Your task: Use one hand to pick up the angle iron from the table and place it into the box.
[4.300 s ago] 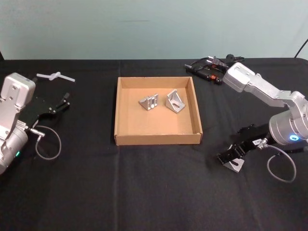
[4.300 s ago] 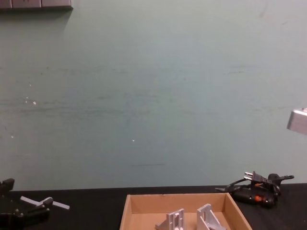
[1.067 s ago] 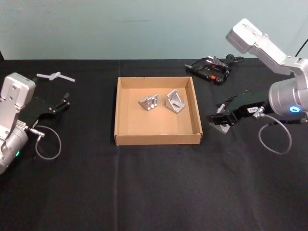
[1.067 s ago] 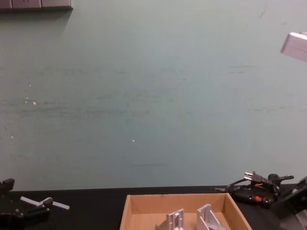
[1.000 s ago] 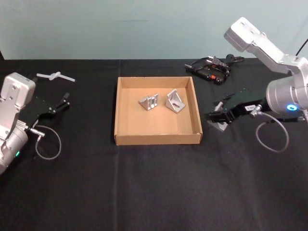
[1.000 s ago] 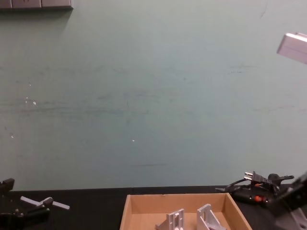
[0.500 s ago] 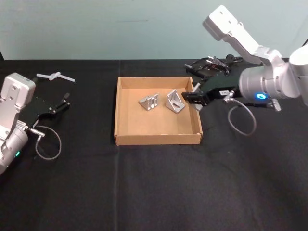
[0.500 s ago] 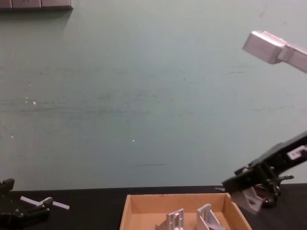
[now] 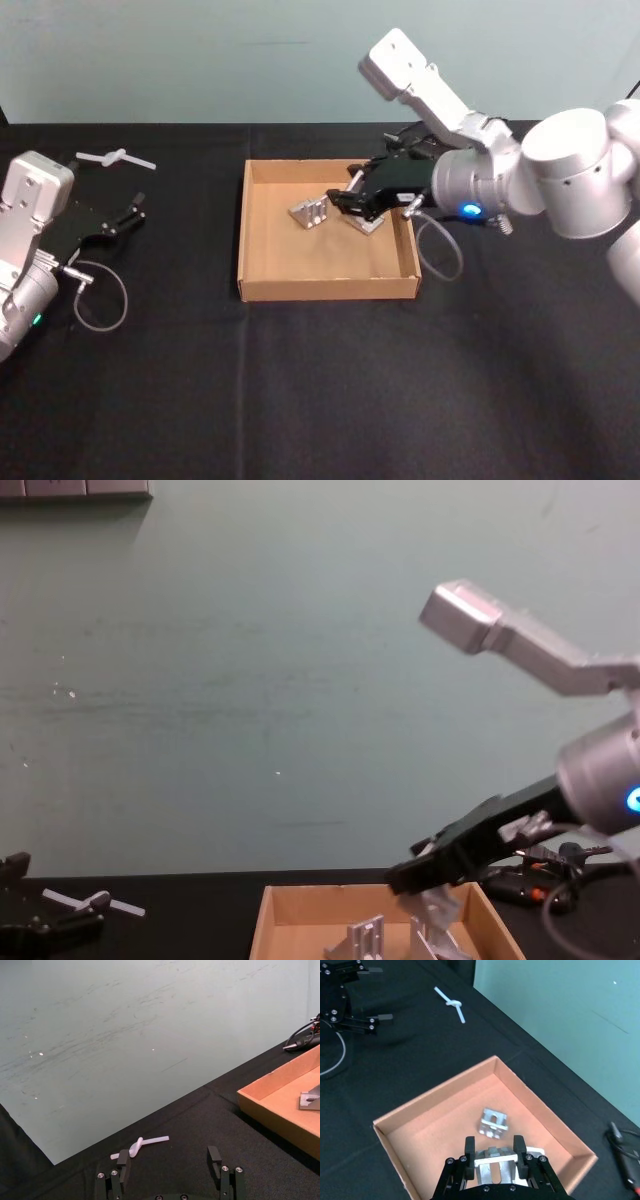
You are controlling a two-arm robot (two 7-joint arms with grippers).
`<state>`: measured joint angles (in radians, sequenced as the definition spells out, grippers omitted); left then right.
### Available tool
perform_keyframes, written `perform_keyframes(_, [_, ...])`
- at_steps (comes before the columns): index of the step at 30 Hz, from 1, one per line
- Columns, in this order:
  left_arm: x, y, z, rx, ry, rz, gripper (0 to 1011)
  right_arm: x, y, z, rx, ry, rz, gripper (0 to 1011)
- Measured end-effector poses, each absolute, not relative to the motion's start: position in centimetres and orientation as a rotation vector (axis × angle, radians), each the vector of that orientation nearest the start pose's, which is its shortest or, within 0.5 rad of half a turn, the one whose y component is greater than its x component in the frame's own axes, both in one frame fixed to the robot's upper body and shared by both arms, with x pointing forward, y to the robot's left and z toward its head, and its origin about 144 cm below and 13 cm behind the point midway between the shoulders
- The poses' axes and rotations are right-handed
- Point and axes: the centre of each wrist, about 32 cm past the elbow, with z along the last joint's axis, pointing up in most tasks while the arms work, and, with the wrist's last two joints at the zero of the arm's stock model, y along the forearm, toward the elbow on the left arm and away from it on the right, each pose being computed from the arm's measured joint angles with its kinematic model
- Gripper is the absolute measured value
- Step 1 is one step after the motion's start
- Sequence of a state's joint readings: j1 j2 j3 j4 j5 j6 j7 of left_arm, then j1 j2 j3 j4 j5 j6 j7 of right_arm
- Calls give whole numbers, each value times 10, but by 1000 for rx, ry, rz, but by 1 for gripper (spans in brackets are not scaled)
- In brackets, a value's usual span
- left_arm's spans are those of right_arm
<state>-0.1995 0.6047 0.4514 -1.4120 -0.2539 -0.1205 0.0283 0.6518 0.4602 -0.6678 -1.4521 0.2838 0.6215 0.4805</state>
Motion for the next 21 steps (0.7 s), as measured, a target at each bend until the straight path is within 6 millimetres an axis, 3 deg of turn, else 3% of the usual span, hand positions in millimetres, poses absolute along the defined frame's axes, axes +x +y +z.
perform_keyframes(11, [489, 310, 1140, 304, -285, 1248, 1005, 571, -182, 1249, -567, -52, -726, 453])
perform_keyframes(21, [489, 310, 1140, 304, -285, 1248, 1005, 577, -177, 1235, -572, -41, -738, 453])
